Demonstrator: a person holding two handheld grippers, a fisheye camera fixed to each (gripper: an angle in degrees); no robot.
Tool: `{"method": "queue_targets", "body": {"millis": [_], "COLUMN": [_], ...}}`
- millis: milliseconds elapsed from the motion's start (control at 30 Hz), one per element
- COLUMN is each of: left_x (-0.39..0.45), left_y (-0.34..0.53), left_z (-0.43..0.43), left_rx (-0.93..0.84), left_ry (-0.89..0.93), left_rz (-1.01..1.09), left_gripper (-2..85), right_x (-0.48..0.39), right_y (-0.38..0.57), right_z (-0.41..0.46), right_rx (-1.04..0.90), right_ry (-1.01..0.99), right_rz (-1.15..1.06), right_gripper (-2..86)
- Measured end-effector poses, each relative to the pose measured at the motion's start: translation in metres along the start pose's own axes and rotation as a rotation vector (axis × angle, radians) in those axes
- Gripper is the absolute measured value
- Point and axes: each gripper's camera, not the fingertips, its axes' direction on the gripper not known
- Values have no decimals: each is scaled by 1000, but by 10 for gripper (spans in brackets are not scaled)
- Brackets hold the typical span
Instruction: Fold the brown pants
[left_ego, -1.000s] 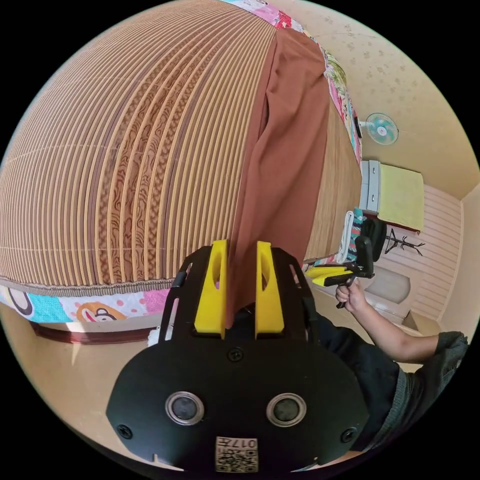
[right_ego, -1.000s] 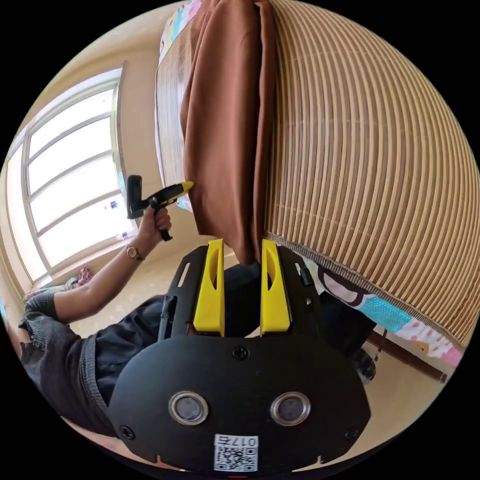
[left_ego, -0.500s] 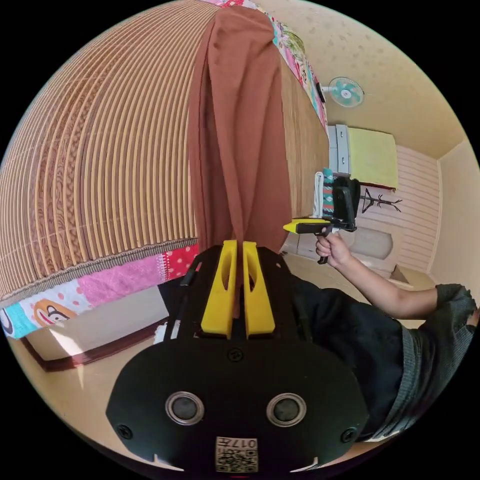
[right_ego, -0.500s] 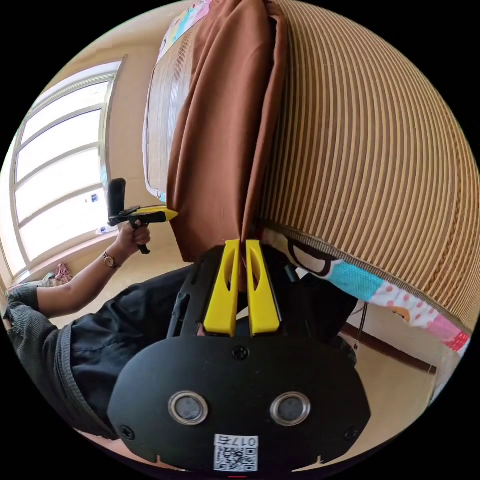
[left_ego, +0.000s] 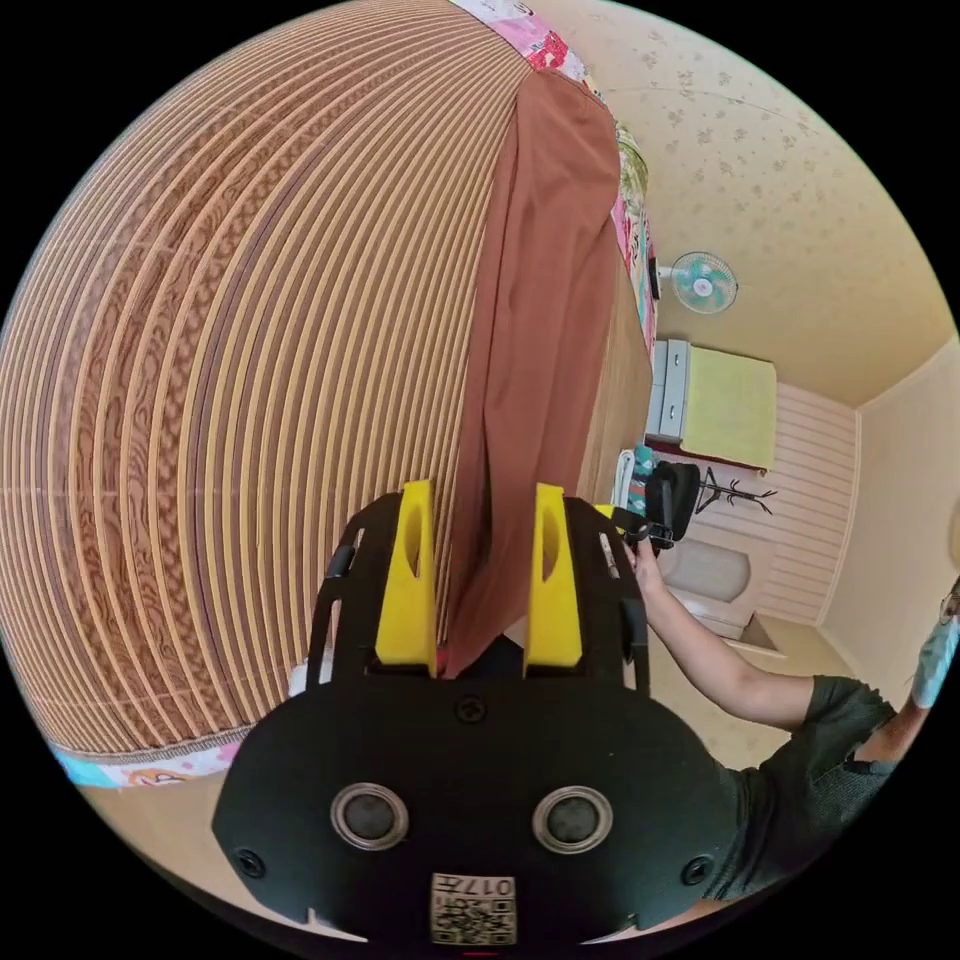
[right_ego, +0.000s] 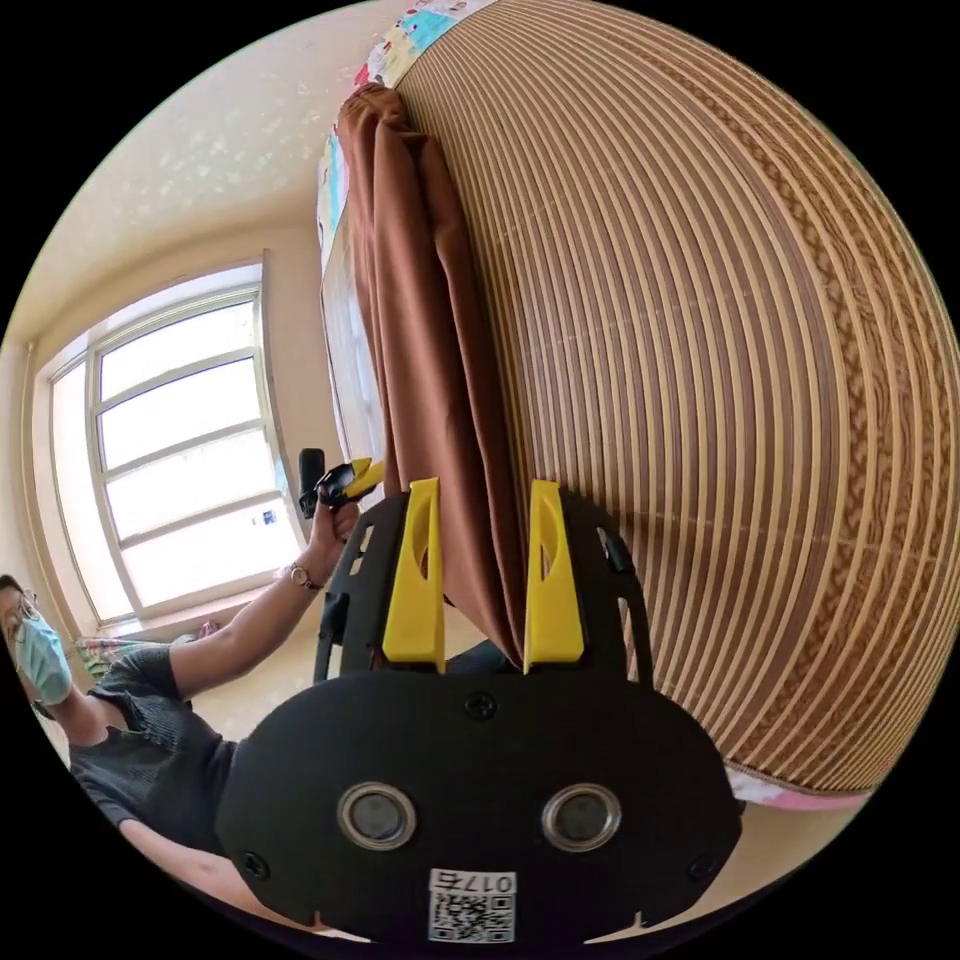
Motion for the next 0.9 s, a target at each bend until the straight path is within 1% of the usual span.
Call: {"method": "queue_targets", "body": {"millis": [67, 100, 133, 167, 200, 233, 300, 333, 367, 433, 500, 567, 633, 700, 733, 800, 833, 900], "left_x": [6, 8, 9, 7, 6, 6, 10, 12, 18, 31, 52, 70, 90, 123, 131, 173, 183, 224], "left_y": [-19, -29, -32, -35, -34, -32, -13, -6, 10, 40, 89, 131, 171, 220, 230, 266, 273, 293], "left_z": [6, 10, 12, 16, 15, 15, 5, 0, -10, -26, -47, -62, -77, -98, -104, -129, -134, -158], "left_rx": [-12, -17, -27, -64, -91, -99, -94, -83, -61, -36, -8, 16, 52, 126, 148, 243, 261, 311], "left_ry": [15, 20, 16, -46, -69, -52, 48, 75, 133, 243, 364, 448, 531, 618, 636, 709, 715, 584], "left_rz": [2, -15, -32, -101, -130, -135, -94, -69, -20, 66, 189, 254, 306, 360, 372, 480, 512, 561], "left_gripper": [122, 103, 94, 65, 46, 42, 31, 29, 26, 21, 18, 19, 22, 31, 35, 77, 82, 76], "right_x": [2, 3, 3, 1, 0, -2, 3, 9, 11, 4, -10, -33, -59, -93, -119, -159, -182, -213], "right_y": [-24, -28, -32, -31, -29, -22, -4, 11, 29, 61, 98, 148, 181, 210, 226, 246, 255, 267], "right_z": [15, 19, 28, 35, 37, 42, 39, 35, 30, 18, 5, -15, -30, -47, -58, -75, -85, -100], "right_rx": [62, 70, 77, 81, 80, 76, 97, 114, 119, 117, 102, 91, 76, 74, 78, 75, 83, 104], "right_ry": [-140, -166, -175, -150, -131, -114, -222, -335, -441, -548, -607, -669, -698, -700, -693, -665, -639, -604], "right_rz": [49, 70, 118, 148, 149, 136, 97, 70, 25, -66, -151, -250, -333, -426, -496, -608, -663, -731], "right_gripper": [128, 125, 114, 96, 83, 57, 44, 40, 37, 34, 31, 28, 25, 23, 21, 20, 19, 18]}}
